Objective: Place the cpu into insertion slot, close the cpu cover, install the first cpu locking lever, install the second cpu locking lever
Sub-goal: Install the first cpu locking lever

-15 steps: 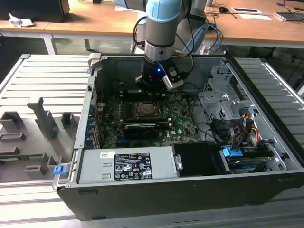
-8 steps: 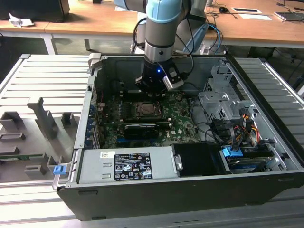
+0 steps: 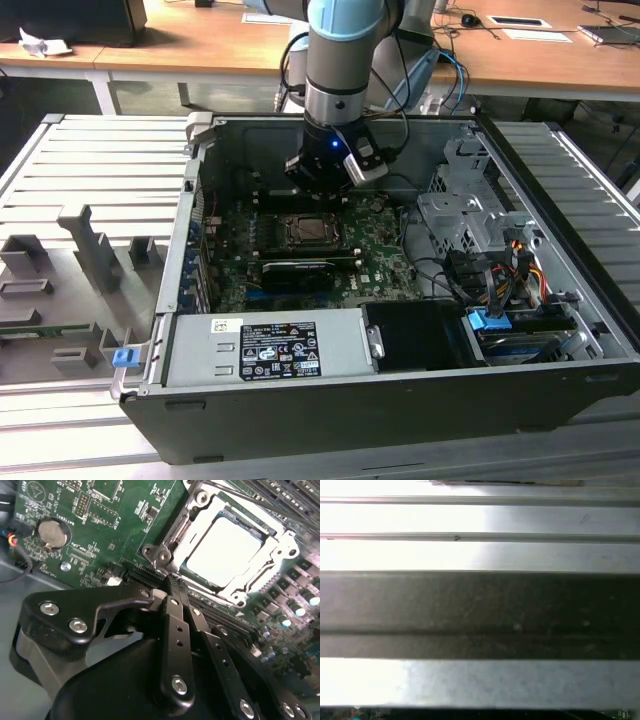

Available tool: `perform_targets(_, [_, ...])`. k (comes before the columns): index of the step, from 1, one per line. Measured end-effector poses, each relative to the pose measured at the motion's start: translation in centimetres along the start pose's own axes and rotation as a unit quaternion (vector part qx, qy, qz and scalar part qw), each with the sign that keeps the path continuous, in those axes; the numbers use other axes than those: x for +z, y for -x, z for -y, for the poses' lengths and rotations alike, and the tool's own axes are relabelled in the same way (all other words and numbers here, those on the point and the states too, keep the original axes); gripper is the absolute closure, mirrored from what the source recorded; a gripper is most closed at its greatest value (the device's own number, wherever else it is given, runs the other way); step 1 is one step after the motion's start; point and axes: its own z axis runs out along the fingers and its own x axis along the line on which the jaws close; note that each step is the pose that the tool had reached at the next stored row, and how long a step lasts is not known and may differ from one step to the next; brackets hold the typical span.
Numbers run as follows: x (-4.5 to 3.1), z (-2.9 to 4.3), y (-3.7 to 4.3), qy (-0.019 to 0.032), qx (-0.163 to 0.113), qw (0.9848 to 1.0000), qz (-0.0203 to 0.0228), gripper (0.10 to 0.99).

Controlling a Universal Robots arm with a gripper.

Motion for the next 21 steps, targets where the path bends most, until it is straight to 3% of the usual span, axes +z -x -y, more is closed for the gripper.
perform_targets(21, [-0.06, 0.83, -0.01, 0.0000, 0.000, 1.0000, 0.0000, 0.980])
